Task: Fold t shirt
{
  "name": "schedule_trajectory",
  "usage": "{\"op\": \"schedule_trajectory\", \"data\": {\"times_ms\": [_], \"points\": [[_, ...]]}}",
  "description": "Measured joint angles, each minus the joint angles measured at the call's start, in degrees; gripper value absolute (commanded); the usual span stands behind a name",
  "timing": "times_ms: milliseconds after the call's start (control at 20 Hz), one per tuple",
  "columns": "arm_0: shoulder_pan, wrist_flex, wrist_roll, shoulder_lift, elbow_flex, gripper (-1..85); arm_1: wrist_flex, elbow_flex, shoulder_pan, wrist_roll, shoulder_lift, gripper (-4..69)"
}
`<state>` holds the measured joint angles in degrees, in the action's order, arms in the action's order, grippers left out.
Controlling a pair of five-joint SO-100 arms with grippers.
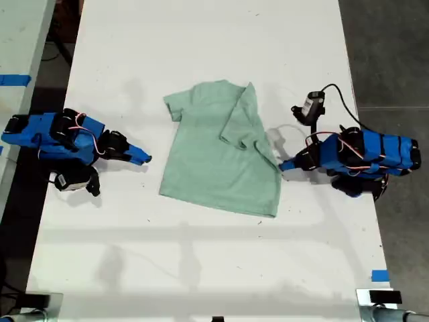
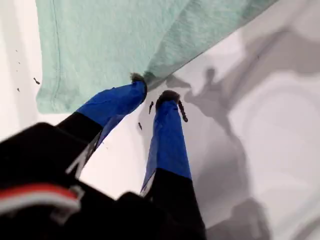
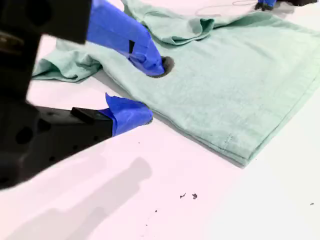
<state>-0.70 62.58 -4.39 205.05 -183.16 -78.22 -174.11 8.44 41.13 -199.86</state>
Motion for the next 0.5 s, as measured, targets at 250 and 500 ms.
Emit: {"op": "schedule_trajectory", "data": {"times_ms": [250, 500], "points": [[0.0, 0.0, 0.0, 0.0, 0.0, 12.0, 0.0, 0.0, 0.0, 2.0, 0.0, 7.0], [0.0, 0.0, 0.0, 0.0, 0.0, 12.0, 0.0, 0.0, 0.0, 2.5, 0.0, 6.9]]}}
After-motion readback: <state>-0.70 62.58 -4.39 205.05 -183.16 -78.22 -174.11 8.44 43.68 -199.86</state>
